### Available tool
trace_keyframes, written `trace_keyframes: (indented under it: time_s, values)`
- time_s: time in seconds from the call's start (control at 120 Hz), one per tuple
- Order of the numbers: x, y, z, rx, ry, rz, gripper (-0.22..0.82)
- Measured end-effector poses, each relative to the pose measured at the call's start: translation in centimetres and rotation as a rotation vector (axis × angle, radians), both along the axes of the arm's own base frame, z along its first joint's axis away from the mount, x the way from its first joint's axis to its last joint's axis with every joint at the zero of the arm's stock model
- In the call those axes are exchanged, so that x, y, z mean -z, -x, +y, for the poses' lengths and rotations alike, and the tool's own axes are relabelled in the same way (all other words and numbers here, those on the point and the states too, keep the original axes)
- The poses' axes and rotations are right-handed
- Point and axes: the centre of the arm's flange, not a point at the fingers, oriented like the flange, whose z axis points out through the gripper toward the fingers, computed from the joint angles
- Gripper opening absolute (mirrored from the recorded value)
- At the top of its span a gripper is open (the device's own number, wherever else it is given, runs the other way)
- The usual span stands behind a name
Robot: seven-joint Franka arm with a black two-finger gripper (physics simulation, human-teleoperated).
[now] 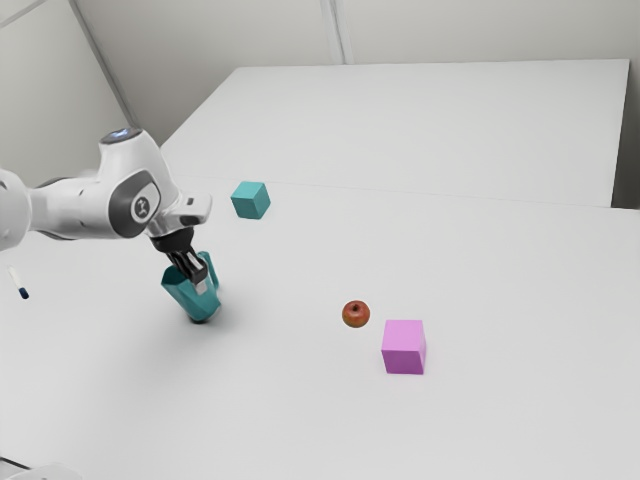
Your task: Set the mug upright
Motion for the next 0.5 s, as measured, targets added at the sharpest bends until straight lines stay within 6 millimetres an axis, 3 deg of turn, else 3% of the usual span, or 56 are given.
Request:
trace_keyframes:
  time_s: [0.308,0.5]
  values:
    - [0.5,0.17,-0.61,-0.077,-0.018,-0.001,-0.15]
    - [0.4,0.17,-0.71,-0.113,-0.016,-0.003,0.09]
